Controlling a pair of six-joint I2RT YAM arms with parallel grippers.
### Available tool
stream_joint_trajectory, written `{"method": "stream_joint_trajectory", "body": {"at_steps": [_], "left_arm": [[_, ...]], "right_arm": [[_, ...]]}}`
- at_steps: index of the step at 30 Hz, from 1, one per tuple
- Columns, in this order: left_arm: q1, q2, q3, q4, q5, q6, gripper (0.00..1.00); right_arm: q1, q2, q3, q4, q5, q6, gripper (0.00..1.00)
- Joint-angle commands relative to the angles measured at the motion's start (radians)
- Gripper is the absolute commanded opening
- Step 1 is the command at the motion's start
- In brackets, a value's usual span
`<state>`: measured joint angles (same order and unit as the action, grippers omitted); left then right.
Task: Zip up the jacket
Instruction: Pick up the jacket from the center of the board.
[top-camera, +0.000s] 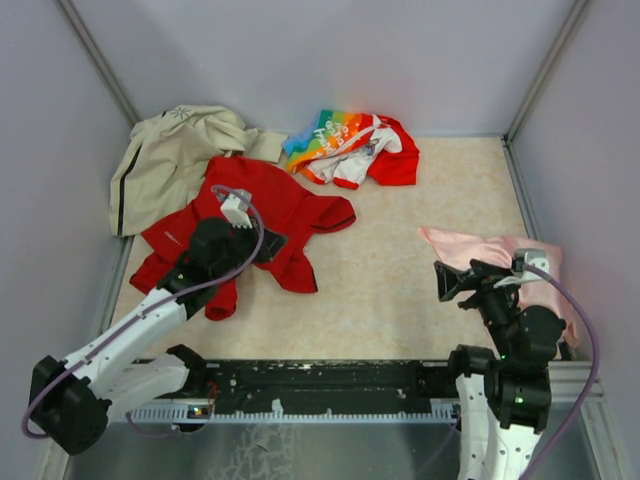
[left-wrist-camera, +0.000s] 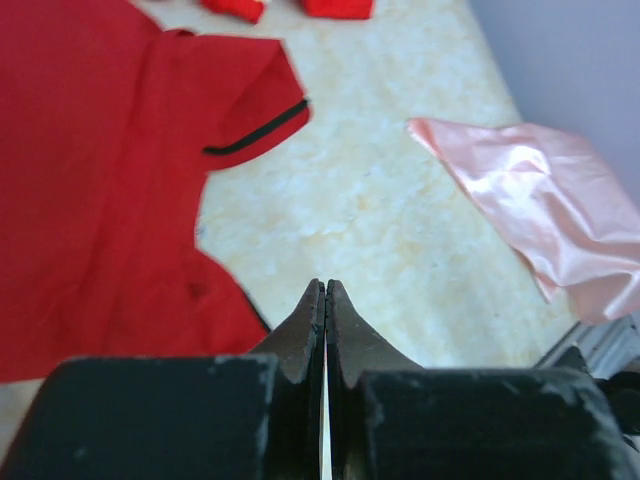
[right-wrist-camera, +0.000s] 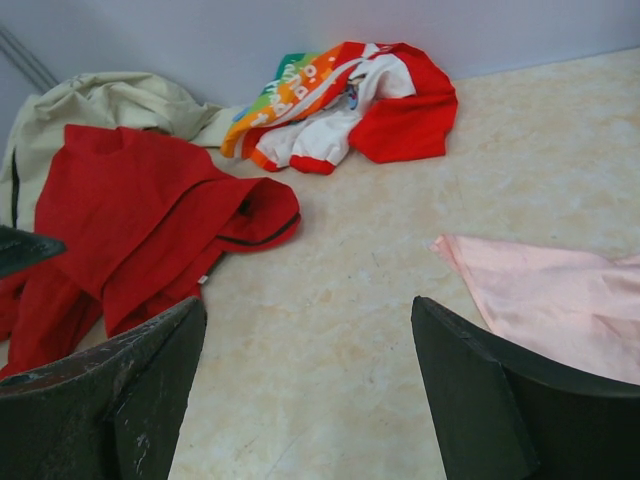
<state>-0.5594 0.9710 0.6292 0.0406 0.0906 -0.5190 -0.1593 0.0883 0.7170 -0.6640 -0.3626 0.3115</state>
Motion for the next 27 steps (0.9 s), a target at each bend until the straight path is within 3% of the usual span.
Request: {"method": "stream_joint_trajectory", "body": {"at_steps": [1,4,7,10,13,19,27], "left_arm": [[-0.082,-0.009,0.084,-0.024,0.011,0.027,0.0],[-0.141,0.011,0.124,-0.052,-0.021,0.052,0.0],[-0.155,0.023,0.142,-0.127,-0.175,0.069,0.2],[-0.155,0.033,0.134,-0.177,-0.307,0.105,0.34],[-0.155,0.054,0.132,-0.211,-0.389,0.139,0.54],[-0.155,0.125,0.118,-0.229,-0.481,0.152,0.77],[-0.15,0.321,0.116,-0.213,-0.58,0.12,0.84]], "right_arm": [[0.005,0.013,-0.027,0.149,-0.176,0.045,0.84],[0.006,0.02,-0.059,0.217,-0.231,0.093,0.84],[0.006,0.027,-0.078,0.26,-0.262,0.123,0.84],[0.006,0.037,-0.094,0.272,-0.272,0.13,0.84],[0.005,0.037,-0.115,0.282,-0.282,0.135,0.84],[0.007,0.036,-0.144,0.296,-0.288,0.146,0.84],[0.006,0.036,-0.181,0.288,-0.305,0.14,0.84]]}}
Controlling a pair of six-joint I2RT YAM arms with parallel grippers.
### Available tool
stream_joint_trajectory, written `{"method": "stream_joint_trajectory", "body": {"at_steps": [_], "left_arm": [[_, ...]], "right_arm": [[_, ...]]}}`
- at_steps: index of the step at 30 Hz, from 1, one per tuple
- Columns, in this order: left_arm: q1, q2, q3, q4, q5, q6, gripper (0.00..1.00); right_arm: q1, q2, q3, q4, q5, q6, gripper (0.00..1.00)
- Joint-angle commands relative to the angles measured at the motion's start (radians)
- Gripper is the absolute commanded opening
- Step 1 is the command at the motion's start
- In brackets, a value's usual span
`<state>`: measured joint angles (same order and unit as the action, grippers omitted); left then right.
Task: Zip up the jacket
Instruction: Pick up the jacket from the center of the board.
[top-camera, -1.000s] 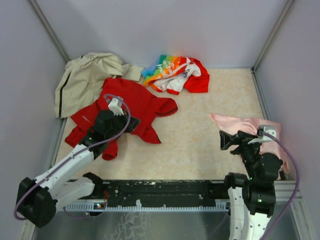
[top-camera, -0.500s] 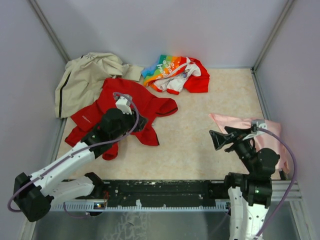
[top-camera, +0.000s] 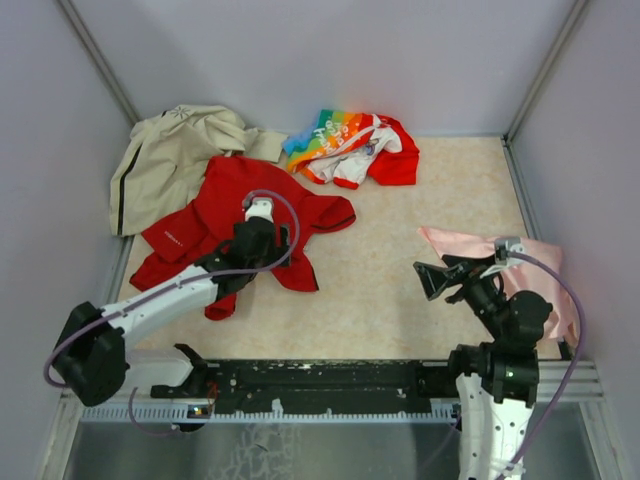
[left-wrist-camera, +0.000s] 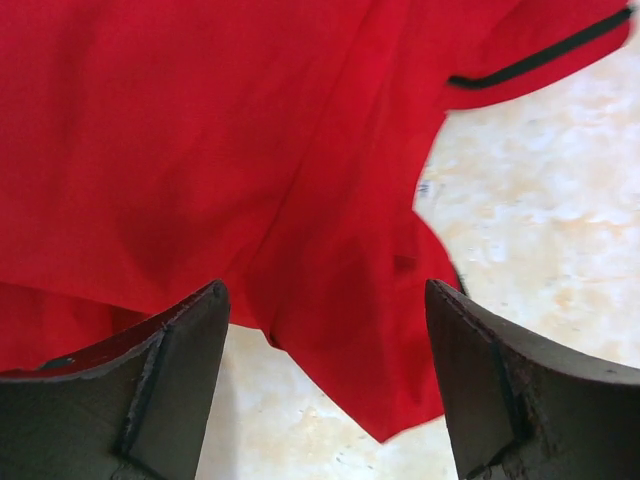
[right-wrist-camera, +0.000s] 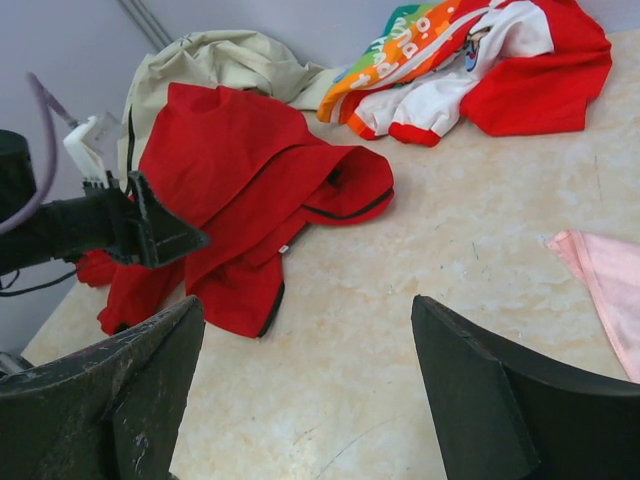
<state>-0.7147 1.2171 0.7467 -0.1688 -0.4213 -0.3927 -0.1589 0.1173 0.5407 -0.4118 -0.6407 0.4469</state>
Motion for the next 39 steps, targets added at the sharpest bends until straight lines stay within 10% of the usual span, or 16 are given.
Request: {"method": "stream_joint_trajectory", "body": {"at_steps": [1,8,17,39], "left_arm": [[0.007,0.102,0.002,-0.003,-0.071,-0.007,0.84],[0.02,0.254,0.03,-0.002,-0.1,-0.026,0.76],[0.018,0.166,0.041,0.024,0.03,-0.009,0.01],[-0.009,-0.06,0.281,-0.01,0.516,-0.023,0.0]], "right_arm": [[0.005,0.007,-0.007,0.035,-0.029,0.004,0.84],[0.005,0.004,-0.019,0.039,-0.044,0.011,0.84],[0.005,0.001,-0.043,0.087,-0.08,0.041,0.84],[0.009,0.086,-0.08,0.396,-0.198,0.199,0.85]]}}
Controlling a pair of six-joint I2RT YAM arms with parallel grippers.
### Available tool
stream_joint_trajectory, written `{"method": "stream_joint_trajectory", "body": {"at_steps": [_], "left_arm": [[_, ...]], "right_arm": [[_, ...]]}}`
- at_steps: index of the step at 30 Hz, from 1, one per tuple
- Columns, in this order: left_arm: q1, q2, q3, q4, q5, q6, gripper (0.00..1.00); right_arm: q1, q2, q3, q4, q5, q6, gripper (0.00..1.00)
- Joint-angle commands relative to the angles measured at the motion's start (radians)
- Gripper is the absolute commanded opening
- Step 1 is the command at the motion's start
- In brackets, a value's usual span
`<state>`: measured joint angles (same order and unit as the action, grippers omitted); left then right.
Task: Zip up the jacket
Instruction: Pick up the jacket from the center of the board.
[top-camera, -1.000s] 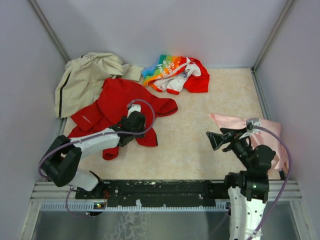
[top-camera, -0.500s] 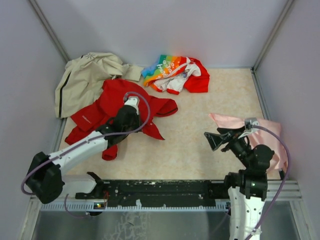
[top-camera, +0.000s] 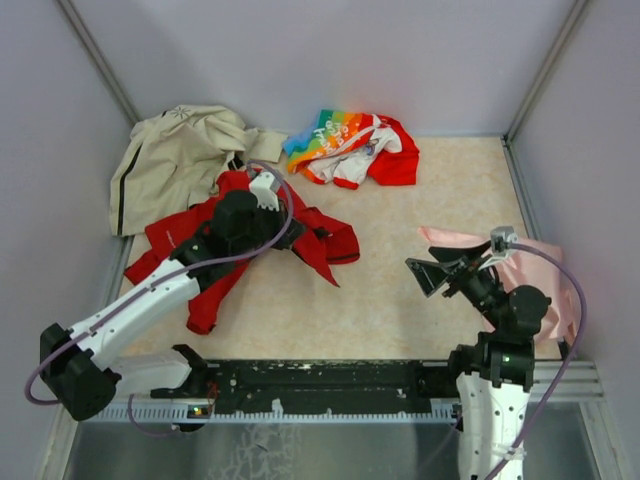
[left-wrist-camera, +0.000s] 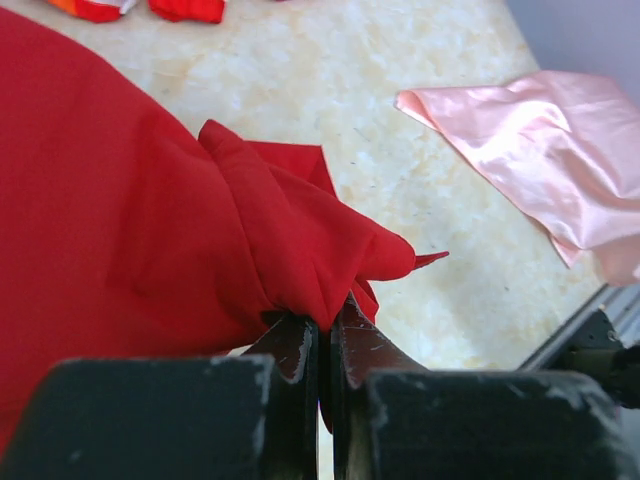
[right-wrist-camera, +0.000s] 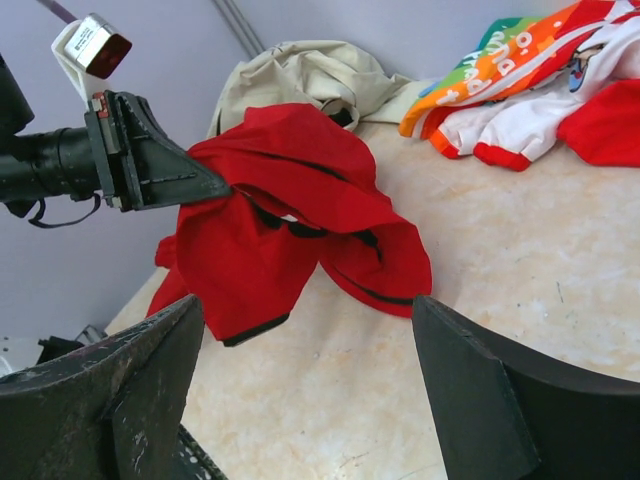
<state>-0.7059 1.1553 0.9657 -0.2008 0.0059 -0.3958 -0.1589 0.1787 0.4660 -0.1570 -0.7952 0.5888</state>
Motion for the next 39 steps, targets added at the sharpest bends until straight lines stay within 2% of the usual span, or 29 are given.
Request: {"method": "stream_joint_trajectory", "body": {"at_steps": [1,11,18,22,25,32,39], "left_arm": [[-0.022,0.005,0.068,0.032,0.091,-0.022,0.0],[-0.042,0.062,0.193,0.047,0.036,-0.012,0.0],[-0.043,0.107,0.283,0.047,-0.016,0.033,0.0],[-0.043,0.129,0.357,0.043,-0.065,0.06,0.0],[-0.043,0.143,0.423,0.035,-0.092,0.08,0.0],[-0.043,0.138,0.49,0.024,-0.155,0.101,0.0],[-0.043,0.097,0.435,0.057,-0.104,0.066,0.0]], "right_arm": [[0.009,0.029,-0.009,0.156,-0.047,0.065,0.85],[0.086,0.101,-0.046,0.264,-0.039,0.087,0.85],[0.335,0.223,-0.039,0.293,0.101,0.007,0.85],[0.511,0.328,-0.03,0.301,0.26,-0.072,0.85],[0.596,0.423,-0.031,0.32,0.351,-0.109,0.85],[0.619,0.559,-0.089,0.387,0.511,-0.131,0.85],[0.632,0.748,-0.143,0.688,0.486,-0.04,0.85]]}}
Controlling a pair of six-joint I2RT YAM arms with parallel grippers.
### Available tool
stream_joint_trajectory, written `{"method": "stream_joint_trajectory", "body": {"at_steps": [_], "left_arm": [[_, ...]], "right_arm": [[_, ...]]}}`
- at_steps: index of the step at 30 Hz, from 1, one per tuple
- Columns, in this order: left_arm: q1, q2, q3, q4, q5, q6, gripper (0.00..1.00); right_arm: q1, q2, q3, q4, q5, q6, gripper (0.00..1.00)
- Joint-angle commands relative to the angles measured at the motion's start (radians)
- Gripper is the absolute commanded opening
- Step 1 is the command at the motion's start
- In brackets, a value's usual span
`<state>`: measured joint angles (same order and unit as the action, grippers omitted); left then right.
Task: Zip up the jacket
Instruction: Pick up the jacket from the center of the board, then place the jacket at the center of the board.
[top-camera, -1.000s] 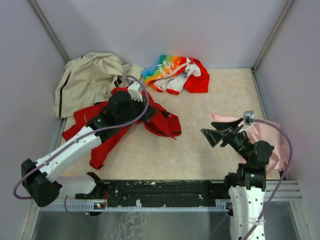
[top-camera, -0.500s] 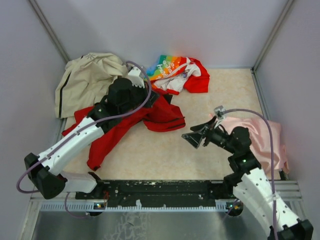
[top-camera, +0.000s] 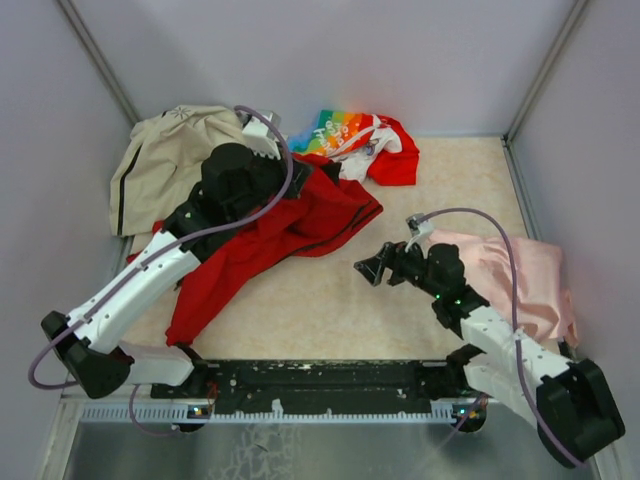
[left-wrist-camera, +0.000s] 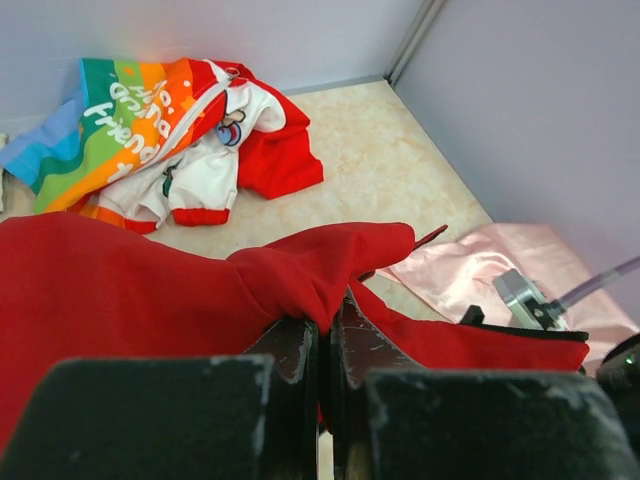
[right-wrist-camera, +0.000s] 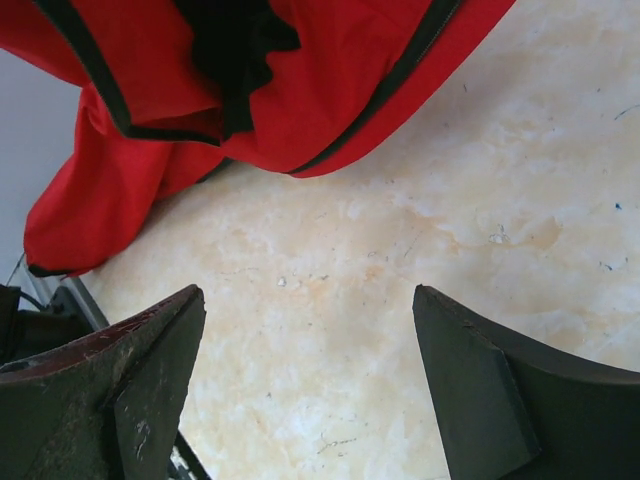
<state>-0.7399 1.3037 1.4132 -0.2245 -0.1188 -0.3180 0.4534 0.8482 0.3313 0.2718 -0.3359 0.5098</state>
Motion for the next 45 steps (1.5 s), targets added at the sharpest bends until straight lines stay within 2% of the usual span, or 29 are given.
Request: {"method": "stream_joint_trajectory", "body": {"at_steps": [1,16,27,29,31,32,33,34,35,45], "left_arm": [[-0.009,-0.058,-0.021,0.085,0.025,-0.016,0.0],[-0.009,-0.118,-0.09,0.106,0.037,-0.03,0.0],[-0.009,-0.16,-0.113,0.106,0.043,-0.026,0.0],[-0.009,-0.163,-0.116,0.104,0.038,-0.023,0.0],[-0.009,-0.168,-0.122,0.104,0.034,-0.02,0.0],[-0.009,-0.168,-0.123,0.105,0.03,-0.02,0.0],[-0.009,-0.169,-0.123,0.105,0.028,-0.018,0.0],[-0.009,-0.167,-0.12,0.104,0.025,-0.015,0.0],[-0.008,-0.166,-0.118,0.104,0.022,-0.013,0.0],[-0.009,-0.145,-0.06,0.094,0.02,-0.011,0.0]], "right_arm": [[0.027,0.111,-0.005,0.308,0.03,0.045,0.85],[0.167,0.574,0.141,0.712,0.074,0.048,0.85],[0.203,0.853,0.254,0.862,0.111,0.103,0.85],[0.204,0.865,0.257,0.878,0.108,0.107,0.78],[0.203,0.859,0.254,0.883,0.103,0.103,0.61],[0.203,0.847,0.251,0.877,0.105,0.096,0.48],[0.204,0.83,0.246,0.865,0.114,0.091,0.26],[0.204,0.816,0.239,0.851,0.127,0.08,0.08],[0.203,0.767,0.232,0.818,0.14,0.067,0.0],[0.203,0.394,0.277,0.331,0.269,-0.113,0.0]]}}
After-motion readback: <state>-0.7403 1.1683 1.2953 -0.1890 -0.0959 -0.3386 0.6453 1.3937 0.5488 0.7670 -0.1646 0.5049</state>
